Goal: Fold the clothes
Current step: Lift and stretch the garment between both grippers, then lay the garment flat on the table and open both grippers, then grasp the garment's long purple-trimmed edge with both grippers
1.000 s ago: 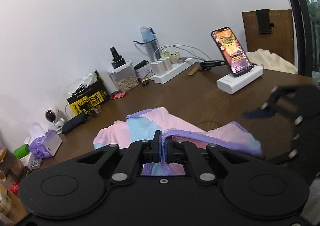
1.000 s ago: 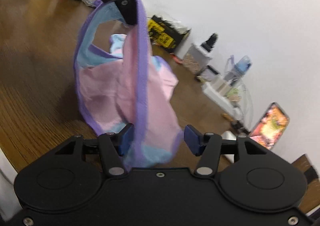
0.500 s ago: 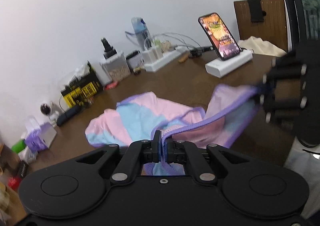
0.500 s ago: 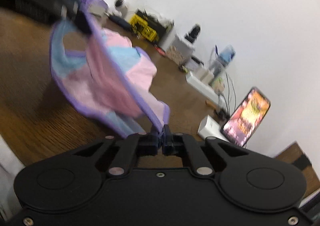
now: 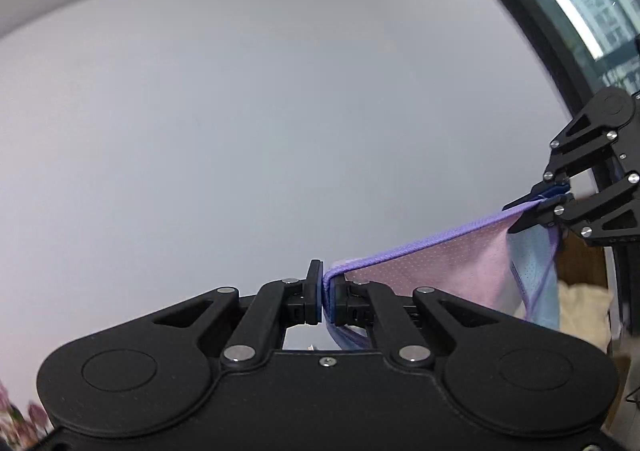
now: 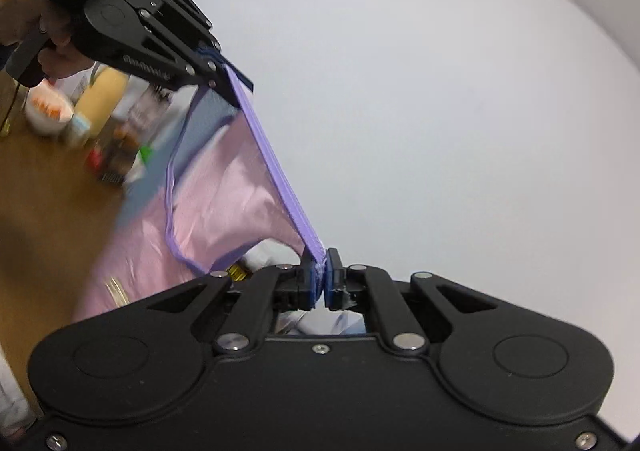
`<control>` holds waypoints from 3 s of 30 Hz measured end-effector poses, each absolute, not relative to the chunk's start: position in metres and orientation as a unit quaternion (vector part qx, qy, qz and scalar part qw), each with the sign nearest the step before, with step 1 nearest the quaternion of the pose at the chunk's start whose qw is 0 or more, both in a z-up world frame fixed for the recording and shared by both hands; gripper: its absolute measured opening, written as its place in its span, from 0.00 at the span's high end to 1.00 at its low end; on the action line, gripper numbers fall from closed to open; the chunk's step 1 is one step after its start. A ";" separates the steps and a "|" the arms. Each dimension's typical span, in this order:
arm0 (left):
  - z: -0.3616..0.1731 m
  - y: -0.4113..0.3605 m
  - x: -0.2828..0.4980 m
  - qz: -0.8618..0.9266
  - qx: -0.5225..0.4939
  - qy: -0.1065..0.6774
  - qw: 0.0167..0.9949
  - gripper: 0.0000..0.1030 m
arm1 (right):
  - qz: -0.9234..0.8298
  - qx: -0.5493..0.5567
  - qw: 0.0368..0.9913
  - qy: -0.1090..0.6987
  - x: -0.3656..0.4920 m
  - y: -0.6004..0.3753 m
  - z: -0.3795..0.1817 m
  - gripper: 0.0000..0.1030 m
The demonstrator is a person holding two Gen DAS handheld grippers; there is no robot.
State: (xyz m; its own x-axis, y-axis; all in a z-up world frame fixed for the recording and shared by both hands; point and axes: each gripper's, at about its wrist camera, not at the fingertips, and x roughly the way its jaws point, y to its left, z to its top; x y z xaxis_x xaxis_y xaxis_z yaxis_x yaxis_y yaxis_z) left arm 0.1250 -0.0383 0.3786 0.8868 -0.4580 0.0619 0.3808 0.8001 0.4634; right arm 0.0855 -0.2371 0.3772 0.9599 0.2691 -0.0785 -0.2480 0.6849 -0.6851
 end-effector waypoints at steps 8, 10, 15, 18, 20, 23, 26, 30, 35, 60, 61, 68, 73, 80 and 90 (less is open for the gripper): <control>0.330 -0.032 0.186 -0.219 0.243 -0.017 0.945 0.96 | 0.184 -0.365 0.912 0.041 0.127 -0.226 0.361 0.94; 0.299 -0.035 0.222 -0.203 0.262 0.012 0.943 0.96 | 0.192 -0.356 0.911 0.073 0.165 -0.223 0.338 0.94; 0.274 -0.040 0.301 -0.146 0.305 0.013 0.941 0.96 | 0.171 -0.346 0.915 0.114 0.267 -0.208 0.296 0.94; 0.315 -0.039 0.306 -0.089 0.339 -0.095 0.932 0.96 | 0.127 -0.334 0.933 0.050 0.297 -0.195 0.320 0.94; 0.328 -0.038 0.292 -0.069 0.353 -0.151 0.921 0.96 | 0.104 -0.330 0.938 -0.001 0.298 -0.189 0.346 0.94; 0.334 -0.032 0.267 -0.068 0.355 -0.200 0.911 0.96 | 0.096 -0.335 0.936 -0.053 0.276 -0.186 0.374 0.94; 0.302 -0.026 0.258 -0.085 0.354 -0.179 0.914 0.96 | 0.108 -0.347 0.930 -0.054 0.256 -0.186 0.356 0.94; 0.198 -0.023 0.251 -0.144 0.348 -0.075 0.923 0.96 | 0.132 -0.367 0.921 0.003 0.252 -0.183 0.289 0.94; 0.026 -0.024 0.238 -0.186 0.317 0.097 0.925 0.96 | 0.185 -0.353 0.905 0.148 0.248 -0.178 0.118 0.94; 0.000 0.028 0.185 -0.115 0.152 0.220 0.957 0.28 | 0.269 -0.117 0.917 0.269 0.158 -0.248 0.021 0.41; -0.003 0.025 0.190 -0.104 0.153 0.228 0.956 0.29 | 0.264 -0.119 0.916 0.277 0.164 -0.244 0.016 0.56; -0.017 0.014 0.225 -0.061 0.130 0.274 0.951 0.38 | 0.269 -0.123 0.906 0.304 0.168 -0.244 -0.003 0.96; -0.020 0.012 0.254 -0.072 0.098 0.294 0.948 0.38 | 0.244 -0.083 0.924 0.283 0.176 -0.261 0.008 0.75; -0.029 0.021 0.279 -0.062 0.054 0.319 0.944 0.84 | 0.179 -0.150 0.931 0.279 0.247 -0.231 -0.002 0.75; -0.033 0.039 0.269 0.000 0.009 0.305 0.952 0.98 | 0.166 -0.098 0.936 0.296 0.271 -0.239 -0.013 0.97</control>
